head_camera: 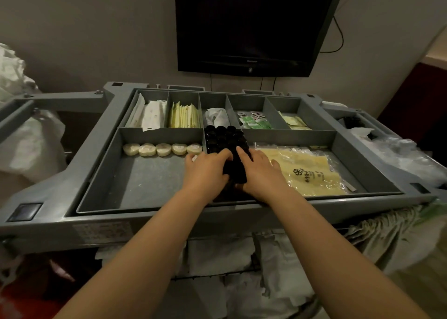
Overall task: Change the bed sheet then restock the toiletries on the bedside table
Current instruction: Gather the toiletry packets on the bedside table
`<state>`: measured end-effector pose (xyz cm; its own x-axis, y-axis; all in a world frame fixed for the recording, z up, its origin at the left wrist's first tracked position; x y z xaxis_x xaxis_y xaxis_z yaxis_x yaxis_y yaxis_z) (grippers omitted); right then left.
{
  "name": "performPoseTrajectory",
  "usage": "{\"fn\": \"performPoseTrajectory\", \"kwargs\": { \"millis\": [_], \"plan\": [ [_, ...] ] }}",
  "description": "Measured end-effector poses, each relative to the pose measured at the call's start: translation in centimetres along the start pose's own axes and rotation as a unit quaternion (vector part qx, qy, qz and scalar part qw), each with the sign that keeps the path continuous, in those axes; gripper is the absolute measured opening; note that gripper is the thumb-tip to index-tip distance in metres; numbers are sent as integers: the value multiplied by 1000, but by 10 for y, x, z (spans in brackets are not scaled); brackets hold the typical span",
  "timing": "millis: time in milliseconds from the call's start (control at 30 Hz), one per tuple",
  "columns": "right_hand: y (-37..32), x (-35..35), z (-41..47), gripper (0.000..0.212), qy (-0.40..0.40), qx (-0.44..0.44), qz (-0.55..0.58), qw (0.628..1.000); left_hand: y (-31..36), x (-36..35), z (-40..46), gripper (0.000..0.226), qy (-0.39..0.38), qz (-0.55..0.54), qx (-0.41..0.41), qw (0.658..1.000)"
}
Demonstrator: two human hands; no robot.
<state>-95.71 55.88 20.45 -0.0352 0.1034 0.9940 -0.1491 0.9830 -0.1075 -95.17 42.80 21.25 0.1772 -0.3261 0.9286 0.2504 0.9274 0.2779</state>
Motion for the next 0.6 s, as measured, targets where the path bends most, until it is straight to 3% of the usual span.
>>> {"fn": "performPoseTrajectory", "kwargs": {
  "millis": [233, 600],
  "plan": [
    [7, 2, -1, 102, -32, -21, -7, 999, -4, -3, -3, 51, -16, -23, 10, 1000],
    [-5, 0, 1, 98, 0, -31, -18, 999, -6, 2, -4, 34, 13, 0, 7, 1000]
  ]
}}
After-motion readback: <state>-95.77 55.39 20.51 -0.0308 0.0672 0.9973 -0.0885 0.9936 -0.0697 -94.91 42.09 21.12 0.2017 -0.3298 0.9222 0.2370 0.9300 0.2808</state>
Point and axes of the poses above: each hand's wrist, its own z-axis towards the middle knuckle, its own x-axis out of the back of the hand, y = z × x, the point moved 3 cm from there along z, towards the middle knuckle, and after that the axes turned 3 degrees about z, right-handed, at the moved point
